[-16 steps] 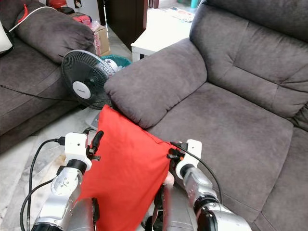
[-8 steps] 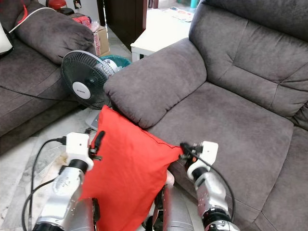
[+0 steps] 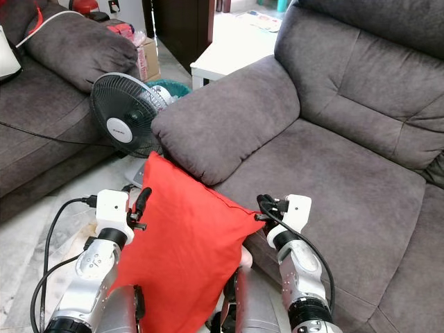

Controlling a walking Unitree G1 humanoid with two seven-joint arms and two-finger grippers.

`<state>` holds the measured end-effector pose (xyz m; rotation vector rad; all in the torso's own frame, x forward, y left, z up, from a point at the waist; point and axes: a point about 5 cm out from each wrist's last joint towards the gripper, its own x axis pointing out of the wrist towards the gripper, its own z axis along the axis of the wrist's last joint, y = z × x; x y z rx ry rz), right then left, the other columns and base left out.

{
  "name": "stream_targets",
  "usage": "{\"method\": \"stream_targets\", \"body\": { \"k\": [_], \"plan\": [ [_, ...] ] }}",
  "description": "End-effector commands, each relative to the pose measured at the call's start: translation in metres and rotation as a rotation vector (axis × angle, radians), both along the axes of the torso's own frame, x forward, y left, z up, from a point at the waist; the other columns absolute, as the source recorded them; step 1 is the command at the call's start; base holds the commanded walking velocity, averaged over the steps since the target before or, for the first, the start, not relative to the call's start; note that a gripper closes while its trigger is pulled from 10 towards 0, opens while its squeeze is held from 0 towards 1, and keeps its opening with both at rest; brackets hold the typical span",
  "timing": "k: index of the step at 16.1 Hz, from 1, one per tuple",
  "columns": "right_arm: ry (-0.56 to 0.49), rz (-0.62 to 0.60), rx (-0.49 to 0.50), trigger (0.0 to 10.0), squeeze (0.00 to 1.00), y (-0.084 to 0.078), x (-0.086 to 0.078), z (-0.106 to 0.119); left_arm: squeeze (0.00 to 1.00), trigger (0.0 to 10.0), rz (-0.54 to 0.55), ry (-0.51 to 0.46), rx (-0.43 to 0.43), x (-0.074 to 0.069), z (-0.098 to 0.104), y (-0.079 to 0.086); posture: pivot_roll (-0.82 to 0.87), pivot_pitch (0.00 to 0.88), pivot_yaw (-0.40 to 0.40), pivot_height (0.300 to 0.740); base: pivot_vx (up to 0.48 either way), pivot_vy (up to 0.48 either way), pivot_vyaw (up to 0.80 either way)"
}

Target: Move the pillow to the sofa from floor

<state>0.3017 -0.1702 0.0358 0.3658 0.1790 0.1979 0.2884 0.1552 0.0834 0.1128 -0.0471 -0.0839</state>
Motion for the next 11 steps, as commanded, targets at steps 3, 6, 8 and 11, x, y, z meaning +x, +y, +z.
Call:
{"method": "stream_targets", "body": {
  "k": [3, 6, 8, 11],
  "plan": [
    [-0.004, -0.021, -0.01, 10.0, 1.0, -0.003, 0.0, 0.002, 0.0, 10.0, 0.085, 0.068, 0.049, -0.013, -0.022, 0.02, 0.15, 0.052, -0.086, 0.568, 0.0, 0.0, 0.0],
    [-0.013, -0.019, -0.017, 10.0, 1.0, -0.005, 0.005, 0.008, 0.0, 10.0, 0.146, 0.056, 0.04, -0.017, -0.019, 0.031, 0.16, 0.035, -0.08, 0.568, 0.0, 0.0, 0.0],
    [-0.021, -0.023, -0.024, 10.0, 1.0, -0.008, 0.009, 0.013, 0.0, 10.0, 0.166, 0.019, 0.053, -0.015, -0.013, 0.038, 0.17, 0.026, -0.083, 0.568, 0.0, 0.0, 0.0],
    [-0.014, -0.033, -0.037, 10.0, 1.0, -0.013, 0.01, 0.013, 0.0, 10.0, 0.19, -0.012, 0.057, -0.011, -0.005, 0.043, 0.19, 0.01, -0.084, 0.568, 0.0, 0.0, 0.0]
  ]
}}
